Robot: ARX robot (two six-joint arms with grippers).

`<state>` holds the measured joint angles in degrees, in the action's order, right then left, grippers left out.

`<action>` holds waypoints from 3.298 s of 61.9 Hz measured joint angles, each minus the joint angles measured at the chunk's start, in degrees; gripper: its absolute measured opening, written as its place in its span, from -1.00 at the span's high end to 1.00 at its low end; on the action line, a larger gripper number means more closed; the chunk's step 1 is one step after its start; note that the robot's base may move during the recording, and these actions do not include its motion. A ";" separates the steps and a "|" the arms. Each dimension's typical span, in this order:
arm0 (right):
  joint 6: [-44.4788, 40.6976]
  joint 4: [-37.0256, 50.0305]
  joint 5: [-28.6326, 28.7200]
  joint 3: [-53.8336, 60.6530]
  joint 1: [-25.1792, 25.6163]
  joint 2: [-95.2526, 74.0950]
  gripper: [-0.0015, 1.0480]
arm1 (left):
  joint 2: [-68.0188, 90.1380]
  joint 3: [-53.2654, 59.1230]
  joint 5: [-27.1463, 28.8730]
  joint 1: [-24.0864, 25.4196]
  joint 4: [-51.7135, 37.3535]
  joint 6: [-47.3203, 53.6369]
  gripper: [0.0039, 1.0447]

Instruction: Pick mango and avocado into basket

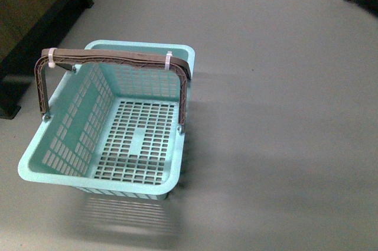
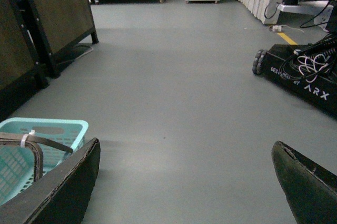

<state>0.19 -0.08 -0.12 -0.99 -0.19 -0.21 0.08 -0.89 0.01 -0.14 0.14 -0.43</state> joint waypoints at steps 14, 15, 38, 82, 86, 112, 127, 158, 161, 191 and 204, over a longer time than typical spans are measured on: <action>-0.02 0.00 0.00 0.00 0.00 0.00 -0.83 | 0.00 0.00 0.00 0.00 0.00 0.00 -0.84; -0.02 0.00 0.00 0.00 0.00 0.00 -0.83 | 0.00 0.00 0.00 0.00 -0.02 0.00 -0.84; -0.02 0.00 0.07 0.00 0.00 0.00 -0.83 | 9.20 -5.86 -11.23 0.59 13.66 -13.86 -0.84; 0.00 0.00 0.00 0.00 0.00 0.00 -0.83 | 103.82 -34.01 -1.44 -8.59 -38.14 -76.85 -0.84; -0.02 0.00 0.00 0.00 0.00 0.00 -0.83 | 112.02 -39.56 -1.29 -8.81 -38.47 -77.40 -0.84; -0.02 0.00 0.00 0.00 0.00 0.00 -0.83 | 132.58 -62.82 0.46 -11.67 -36.83 -78.97 -0.84; -0.02 0.00 0.00 0.00 0.00 0.00 -0.83 | 137.11 -68.52 2.93 -13.46 -33.51 -78.68 -0.77; -0.02 0.00 0.00 0.00 0.00 0.00 -0.83 | 135.71 -67.47 4.90 -13.88 -29.20 -84.48 0.66; -0.02 0.00 0.00 0.00 0.00 0.00 -0.83 | 134.33 -66.29 4.98 -14.08 -28.20 -83.56 0.70; -0.02 0.00 0.00 0.00 0.00 0.00 -0.83 | 94.64 -46.40 4.13 -10.36 -17.14 -85.07 0.70; -0.02 0.00 0.00 0.00 0.00 0.00 -0.83 | 71.91 -42.73 2.03 -7.15 -5.20 -85.72 0.70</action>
<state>0.16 -0.08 -0.12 -0.99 -0.19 -0.21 71.99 -43.62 2.04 -7.29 -5.06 -86.15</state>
